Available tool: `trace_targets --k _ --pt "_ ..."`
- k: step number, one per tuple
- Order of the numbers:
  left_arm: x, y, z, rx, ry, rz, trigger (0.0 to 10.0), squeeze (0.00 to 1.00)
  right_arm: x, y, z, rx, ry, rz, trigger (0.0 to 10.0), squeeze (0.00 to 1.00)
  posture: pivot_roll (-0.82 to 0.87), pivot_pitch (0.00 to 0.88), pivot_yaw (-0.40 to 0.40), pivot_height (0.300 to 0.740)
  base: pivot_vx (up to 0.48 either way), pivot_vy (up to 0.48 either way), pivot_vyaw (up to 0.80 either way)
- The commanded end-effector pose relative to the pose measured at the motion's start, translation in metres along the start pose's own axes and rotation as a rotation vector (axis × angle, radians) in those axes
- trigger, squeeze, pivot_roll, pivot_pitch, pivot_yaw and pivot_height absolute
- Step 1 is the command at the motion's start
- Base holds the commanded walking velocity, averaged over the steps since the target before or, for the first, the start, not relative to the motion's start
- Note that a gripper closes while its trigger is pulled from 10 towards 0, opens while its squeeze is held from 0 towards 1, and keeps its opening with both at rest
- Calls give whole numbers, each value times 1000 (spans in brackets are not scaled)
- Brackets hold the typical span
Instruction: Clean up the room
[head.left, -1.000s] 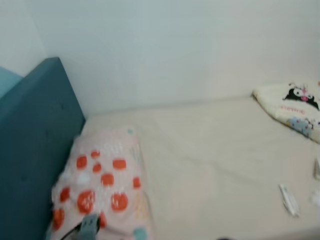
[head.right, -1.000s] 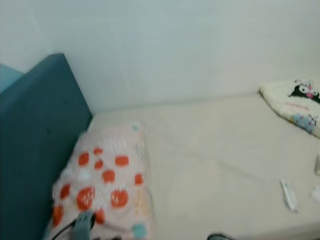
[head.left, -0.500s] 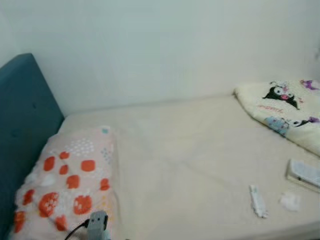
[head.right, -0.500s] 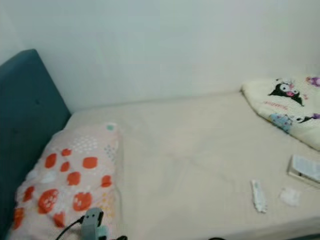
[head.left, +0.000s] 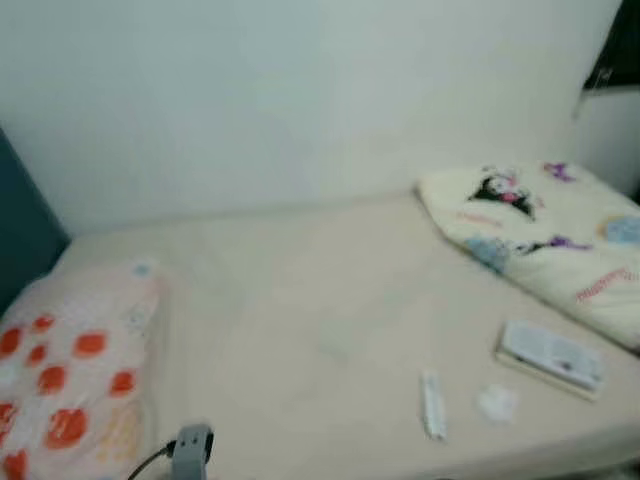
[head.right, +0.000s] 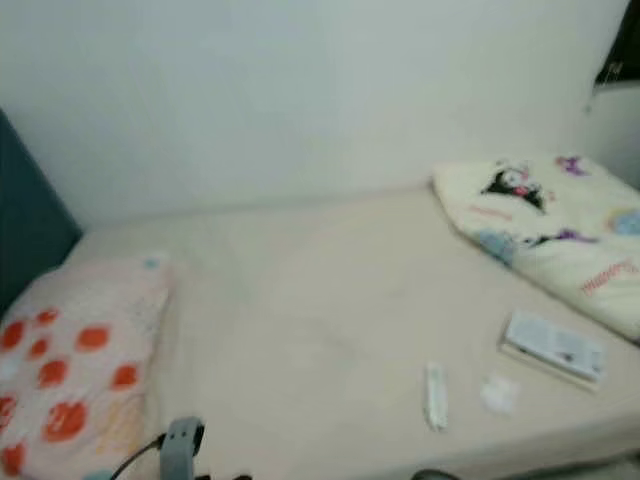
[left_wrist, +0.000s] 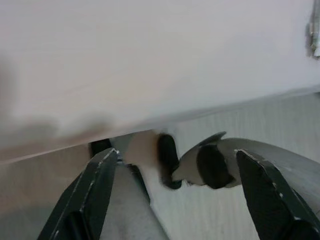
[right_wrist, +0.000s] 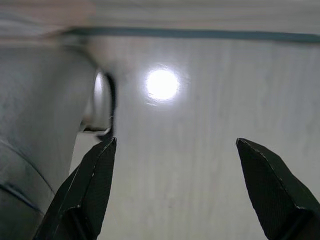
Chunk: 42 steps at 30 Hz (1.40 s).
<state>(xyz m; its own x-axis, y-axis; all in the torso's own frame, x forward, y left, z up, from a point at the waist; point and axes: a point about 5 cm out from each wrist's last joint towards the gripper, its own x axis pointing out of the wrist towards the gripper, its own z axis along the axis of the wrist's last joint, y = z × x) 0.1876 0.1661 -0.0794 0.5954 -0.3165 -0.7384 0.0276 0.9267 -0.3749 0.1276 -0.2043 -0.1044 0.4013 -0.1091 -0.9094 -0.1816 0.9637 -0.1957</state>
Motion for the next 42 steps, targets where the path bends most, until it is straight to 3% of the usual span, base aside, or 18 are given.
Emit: trace_targets --k 1,18,28,41,42 --pt "0 0 -3 0 14 2 10000 0 0 9 -1 2 3 30 10000 0 -147 34 65 740 0 -461 0" --pt "1 -4 -5 -15 11 -7 10000 0 0 10 -4 25 8 31 10000 0 -156 50 69 740 0 -461 0" --pt "8 -16 12 -18 -40 -38 10000 0 0 8 -3 37 4 28 10000 0 -157 44 68 740 0 -458 0" --pt "11 -17 21 -44 -72 3 10000 0 0 8 3 48 -22 31 10000 0 -164 46 64 740 0 -47 0" --pt "9 -11 22 -39 -81 47 10000 0 1 7 16 61 -74 30 10000 0 -161 48 57 740 0 0 0"
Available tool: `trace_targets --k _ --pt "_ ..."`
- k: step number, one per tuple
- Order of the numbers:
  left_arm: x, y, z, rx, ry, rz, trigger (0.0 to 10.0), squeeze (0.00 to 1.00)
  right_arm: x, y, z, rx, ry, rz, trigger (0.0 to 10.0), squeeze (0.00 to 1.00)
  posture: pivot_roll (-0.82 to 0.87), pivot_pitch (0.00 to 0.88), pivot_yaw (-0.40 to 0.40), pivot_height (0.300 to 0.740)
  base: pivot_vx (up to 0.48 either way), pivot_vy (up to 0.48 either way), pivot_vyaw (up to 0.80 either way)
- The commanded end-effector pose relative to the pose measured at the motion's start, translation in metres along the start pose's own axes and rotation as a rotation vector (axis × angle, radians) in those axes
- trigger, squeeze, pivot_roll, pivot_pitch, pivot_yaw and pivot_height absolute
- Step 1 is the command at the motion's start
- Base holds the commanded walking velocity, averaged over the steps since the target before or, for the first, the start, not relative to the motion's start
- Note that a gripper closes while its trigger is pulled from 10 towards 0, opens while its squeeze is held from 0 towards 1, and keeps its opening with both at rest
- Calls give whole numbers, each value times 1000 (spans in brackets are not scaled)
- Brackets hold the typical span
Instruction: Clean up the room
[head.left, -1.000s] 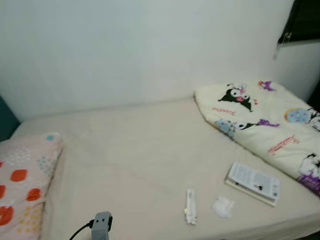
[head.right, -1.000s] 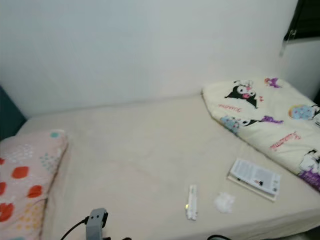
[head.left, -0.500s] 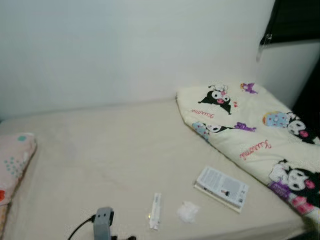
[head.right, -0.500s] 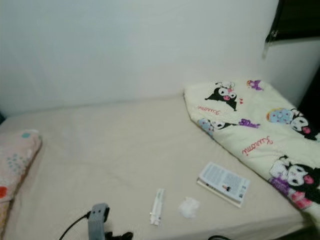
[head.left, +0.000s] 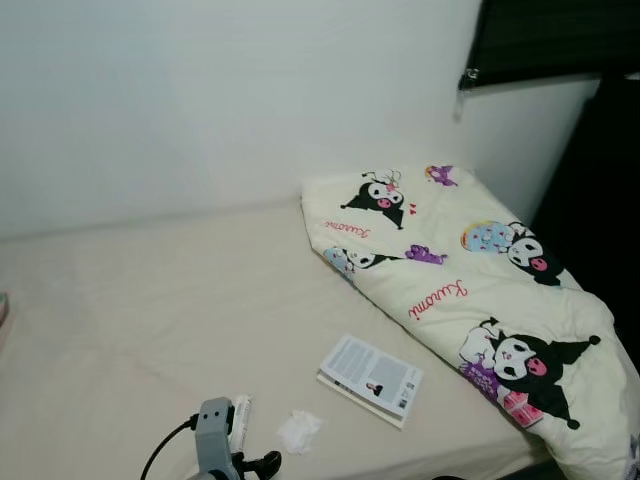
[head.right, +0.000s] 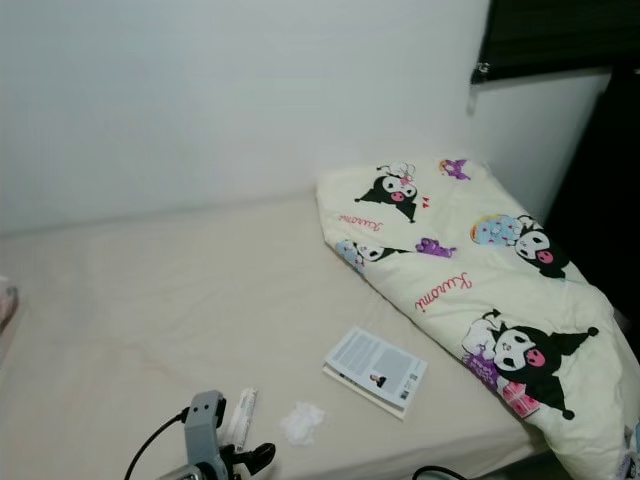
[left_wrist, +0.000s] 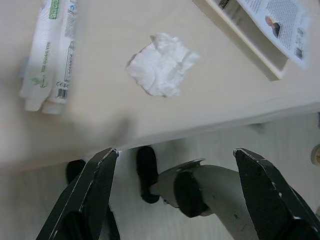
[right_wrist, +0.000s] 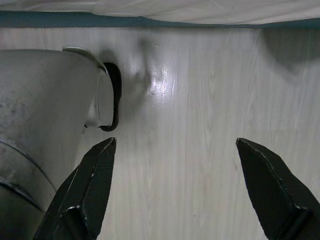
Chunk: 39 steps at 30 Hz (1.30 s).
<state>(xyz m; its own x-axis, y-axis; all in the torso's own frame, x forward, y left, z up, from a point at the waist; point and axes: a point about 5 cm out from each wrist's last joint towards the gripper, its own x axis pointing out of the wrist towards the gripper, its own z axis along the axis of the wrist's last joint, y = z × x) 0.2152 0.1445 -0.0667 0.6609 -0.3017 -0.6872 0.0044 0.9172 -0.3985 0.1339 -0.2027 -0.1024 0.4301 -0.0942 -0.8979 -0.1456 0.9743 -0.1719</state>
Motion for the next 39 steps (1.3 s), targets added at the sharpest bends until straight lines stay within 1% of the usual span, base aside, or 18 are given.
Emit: trace_targets --k 1,3,5,7,9,11,12,14,15,16,18,20,21,23,27,29,34,39 --pt "-5 13 -2 -3 2 52 10000 0 1 7 9 18 -40 23 10000 0 -161 48 57 740 0 0 0" --pt "-11 30 2 31 -16 182 10000 0 2 9 44 32 -181 46 10000 0 -161 51 51 740 0 0 0" --pt "-22 56 9 116 -23 367 10000 0 0 13 84 -38 -317 67 10000 0 -150 52 35 740 0 0 0" --pt "-35 79 18 164 -46 505 10000 0 -5 13 125 -205 -424 28 10000 0 -137 49 23 740 0 0 0" --pt "-35 79 18 164 -46 505 10000 0 -5 13 125 -205 -424 28 10000 0 -137 49 23 740 0 0 0" --pt "-43 91 25 213 -57 565 10000 0 -10 11 151 -296 -490 -12 10000 0 -110 48 2 740 0 0 0" --pt "-43 91 25 213 -57 565 10000 0 -10 11 151 -296 -490 -12 10000 0 -110 48 2 740 0 0 0" --pt "-51 103 30 305 -35 639 10000 0 -16 20 171 -244 -549 65 10000 0 -72 55 -28 740 0 0 0" --pt "-51 103 30 305 -35 639 10000 0 -16 20 171 -244 -549 65 10000 0 -72 55 -28 740 0 0 0" --pt "-57 111 24 390 29 700 10000 0 -17 36 174 -155 -553 198 10000 0 -56 59 -39 740 0 0 0" --pt "-60 114 15 391 78 716 10000 0 -16 45 167 -138 -528 255 10000 0 -45 57 -47 740 0 0 0" --pt "-62 113 -6 334 142 694 10000 0 -12 57 149 -142 -465 308 10000 0 -33 58 -55 740 0 0 0" --pt "-62 113 -6 334 142 694 10000 0 -12 57 149 -142 -465 308 10000 0 -33 58 -55 740 0 0 0" --pt "-57 99 -30 276 174 600 10000 0 -7 59 126 -137 -389 293 10000 0 -29 60 -60 740 0 0 0" --pt "-48 79 -46 235 172 486 10000 0 -3 53 101 -102 -317 254 10000 0 -35 66 -56 740 0 0 0" --pt "-41 62 -55 217 166 395 10000 0 0 39 80 -39 -262 203 10000 0 -45 66 -55 740 0 0 0" --pt "-32 51 -48 191 136 338 10000 0 2 26 70 8 -233 169 10000 0 -68 61 -43 740 0 0 0" --pt "-27 44 -42 191 117 289 10000 0 2 24 69 20 -230 157 10000 0 -78 55 -37 740 0 -372 0"
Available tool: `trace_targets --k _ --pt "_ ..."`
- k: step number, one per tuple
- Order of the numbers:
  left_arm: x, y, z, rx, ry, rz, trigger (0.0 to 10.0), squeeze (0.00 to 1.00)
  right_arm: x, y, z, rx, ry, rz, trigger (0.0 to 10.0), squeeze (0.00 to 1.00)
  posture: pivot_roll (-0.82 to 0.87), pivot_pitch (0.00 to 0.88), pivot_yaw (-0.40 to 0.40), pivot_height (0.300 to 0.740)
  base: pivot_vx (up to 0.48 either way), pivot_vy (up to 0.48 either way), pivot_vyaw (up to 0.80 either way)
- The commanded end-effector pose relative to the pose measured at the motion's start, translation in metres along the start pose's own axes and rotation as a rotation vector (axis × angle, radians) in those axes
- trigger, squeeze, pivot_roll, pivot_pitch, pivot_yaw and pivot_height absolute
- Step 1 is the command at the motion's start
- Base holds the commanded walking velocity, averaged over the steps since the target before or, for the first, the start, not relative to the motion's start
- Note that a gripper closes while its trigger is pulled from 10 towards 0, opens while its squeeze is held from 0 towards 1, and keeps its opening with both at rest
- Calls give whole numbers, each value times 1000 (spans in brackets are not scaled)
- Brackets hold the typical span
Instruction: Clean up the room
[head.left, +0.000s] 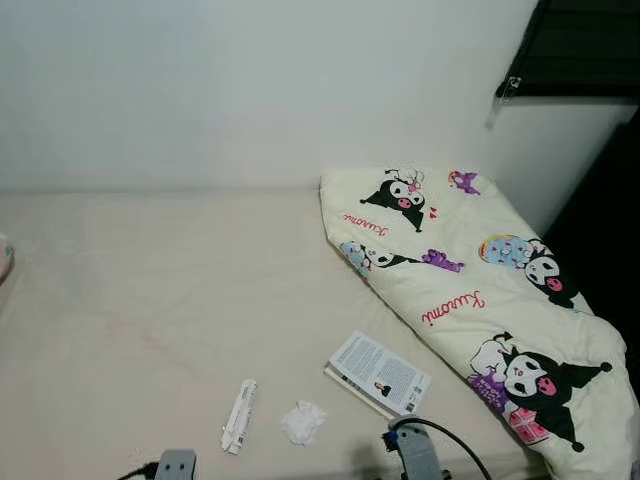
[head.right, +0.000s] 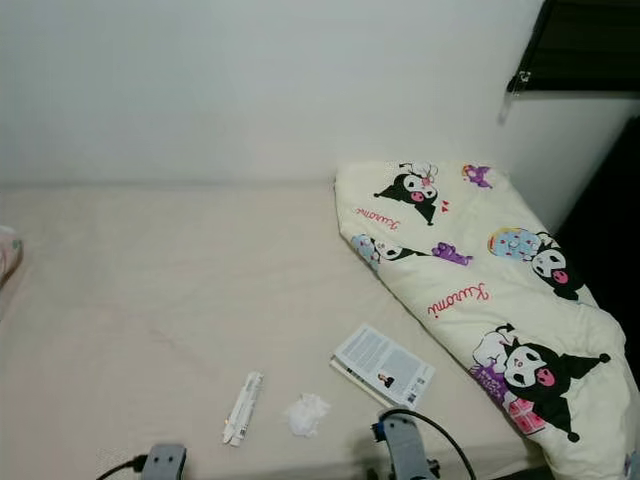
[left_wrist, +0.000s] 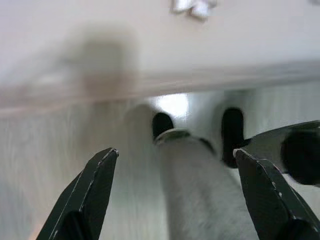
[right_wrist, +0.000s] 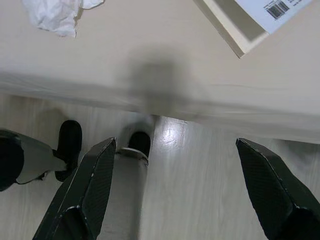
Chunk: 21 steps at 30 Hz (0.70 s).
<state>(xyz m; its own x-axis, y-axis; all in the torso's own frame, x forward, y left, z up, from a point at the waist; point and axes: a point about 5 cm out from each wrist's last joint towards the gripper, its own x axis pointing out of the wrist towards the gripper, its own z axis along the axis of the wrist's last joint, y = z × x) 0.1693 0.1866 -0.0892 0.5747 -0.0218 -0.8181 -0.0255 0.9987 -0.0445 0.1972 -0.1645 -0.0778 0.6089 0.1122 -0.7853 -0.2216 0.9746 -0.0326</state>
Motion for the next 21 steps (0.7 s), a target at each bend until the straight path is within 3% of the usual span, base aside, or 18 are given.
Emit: trace_targets --k 1,3,7,12,14,21 --pt "1 -7 2 -4 -4 -38 10000 0 -1 0 -5 16 16 -7 10000 0 -84 51 -33 740 0 -465 0" --pt "3 -9 13 -14 -35 -43 10000 0 0 1 -1 20 6 -9 10000 0 -95 50 -26 740 0 -326 0" --pt "8 -10 54 9 -155 -21 10000 0 3 2 12 47 -30 -9 10000 0 -101 50 -22 740 0 0 0" --pt "8 -5 71 27 -204 19 10000 0 4 1 19 66 -41 -4 10000 0 -111 51 -21 735 0 0 0" --pt "7 0 82 36 -240 62 10000 0 6 1 34 93 -99 25 10000 0 -113 51 -20 720 0 0 0" --pt "5 11 90 77 -268 146 10000 0 7 8 59 99 -188 123 10000 0 -120 53 -14 695 0 0 0"
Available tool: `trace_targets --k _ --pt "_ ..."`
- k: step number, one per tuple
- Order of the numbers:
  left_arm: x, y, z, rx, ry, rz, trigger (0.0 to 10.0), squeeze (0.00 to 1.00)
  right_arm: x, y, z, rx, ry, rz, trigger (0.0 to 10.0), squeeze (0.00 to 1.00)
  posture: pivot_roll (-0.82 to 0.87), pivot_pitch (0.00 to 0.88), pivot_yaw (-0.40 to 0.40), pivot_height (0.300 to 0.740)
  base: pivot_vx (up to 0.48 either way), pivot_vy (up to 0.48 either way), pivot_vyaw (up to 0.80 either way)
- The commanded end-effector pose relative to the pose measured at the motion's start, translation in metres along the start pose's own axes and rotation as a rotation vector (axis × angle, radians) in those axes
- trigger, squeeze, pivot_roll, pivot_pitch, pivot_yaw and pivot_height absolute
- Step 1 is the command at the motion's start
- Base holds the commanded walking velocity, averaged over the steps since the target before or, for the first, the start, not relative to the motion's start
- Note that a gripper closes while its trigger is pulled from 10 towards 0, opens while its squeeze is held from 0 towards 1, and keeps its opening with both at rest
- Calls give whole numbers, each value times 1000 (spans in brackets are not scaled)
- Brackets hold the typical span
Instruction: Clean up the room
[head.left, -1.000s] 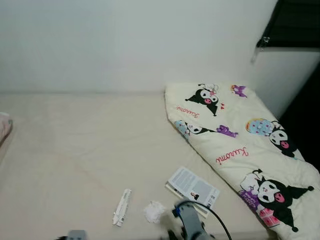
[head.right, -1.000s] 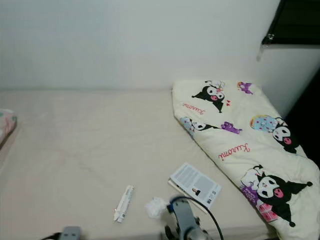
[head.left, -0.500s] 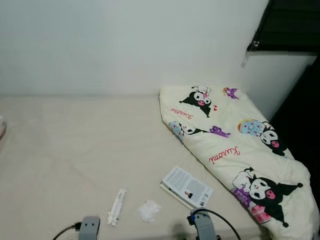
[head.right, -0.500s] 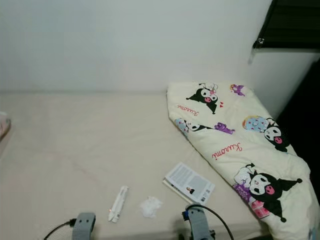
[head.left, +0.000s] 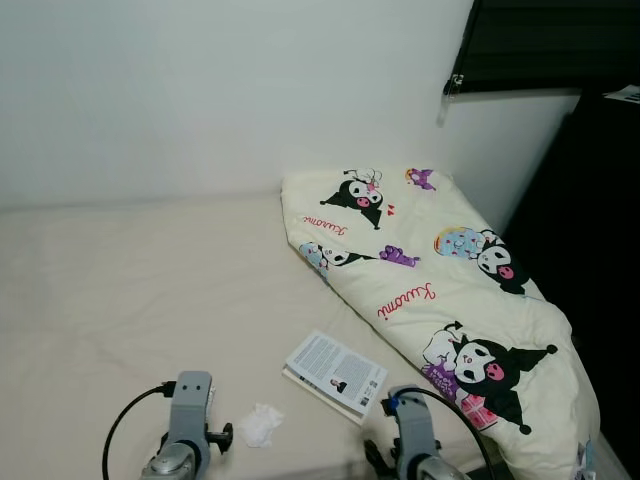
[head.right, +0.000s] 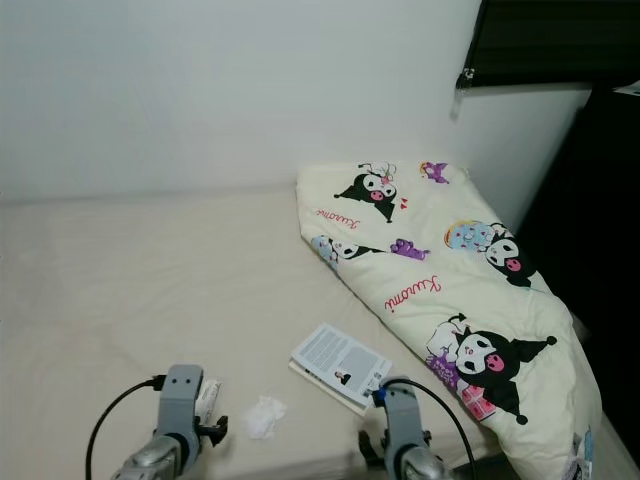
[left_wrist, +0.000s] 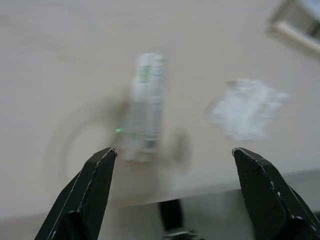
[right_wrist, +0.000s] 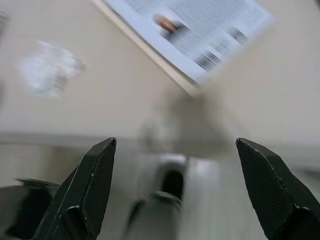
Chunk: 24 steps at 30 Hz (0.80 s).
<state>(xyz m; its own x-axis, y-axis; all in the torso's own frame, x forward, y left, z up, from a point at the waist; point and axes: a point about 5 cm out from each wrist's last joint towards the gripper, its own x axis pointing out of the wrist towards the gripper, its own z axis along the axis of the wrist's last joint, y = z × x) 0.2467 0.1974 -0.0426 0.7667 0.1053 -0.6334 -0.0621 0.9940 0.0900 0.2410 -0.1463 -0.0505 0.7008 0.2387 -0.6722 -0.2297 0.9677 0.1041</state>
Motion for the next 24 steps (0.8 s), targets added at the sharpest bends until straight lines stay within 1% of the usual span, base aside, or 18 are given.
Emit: trace_targets --k 1,2,4,5,7,9,10,12,13,14,15,17,20,22,24 --pt "0 6 0 32 1 37 10000 0 2 4 12 9 -50 47 10000 0 -122 52 -12 690 0 0 0" --pt "0 8 0 55 0 52 10000 0 4 8 19 3 -74 83 10000 0 -125 53 -10 685 0 0 0" --pt "0 8 0 55 0 52 10000 0 4 8 19 3 -74 83 10000 0 -125 53 -10 685 0 0 0" --pt "0 10 1 83 -6 76 10000 0 6 15 31 -18 -113 141 10000 0 -130 54 -9 675 0 0 0" --pt "0 10 2 85 -9 77 10000 0 7 17 34 -25 -122 157 10000 0 -130 54 -9 670 0 0 0" --pt "1 2 4 46 -18 25 10000 0 8 21 38 -42 -135 179 10000 0 -134 56 -10 660 0 0 0" --pt "1 2 4 46 -18 25 10000 0 8 21 38 -42 -135 179 10000 0 -134 56 -10 660 0 0 0" --pt "1 -10 8 40 -44 -49 10000 0 8 24 40 -50 -144 198 10000 0 -139 58 -8 650 0 0 0" --pt "1 -10 8 40 -44 -49 10000 0 8 24 40 -50 -144 198 10000 0 -139 58 -8 650 0 0 0" --pt "2 -20 14 59 -75 -97 10000 0 8 25 41 -55 -150 211 10000 0 -141 58 -6 640 0 0 0" --pt "2 -20 14 59 -75 -97 10000 0 8 25 41 -55 -150 211 10000 0 -141 58 -6 640 0 0 0" --pt "3 -26 20 76 -101 -119 10000 0 8 26 42 -58 -155 215 10000 0 -145 58 -3 630 0 0 0" --pt "3 -30 25 95 -124 -131 10000 0 8 26 43 -58 -160 220 10000 0 -151 60 1 620 0 0 0" --pt "5 -34 35 138 -156 -134 10000 0 8 26 44 -55 -170 225 10000 0 -158 62 3 610 0 0 0" --pt "6 -34 43 182 -183 -119 10000 0 7 26 44 -51 -178 229 10000 0 -163 64 4 600 0 0 0"
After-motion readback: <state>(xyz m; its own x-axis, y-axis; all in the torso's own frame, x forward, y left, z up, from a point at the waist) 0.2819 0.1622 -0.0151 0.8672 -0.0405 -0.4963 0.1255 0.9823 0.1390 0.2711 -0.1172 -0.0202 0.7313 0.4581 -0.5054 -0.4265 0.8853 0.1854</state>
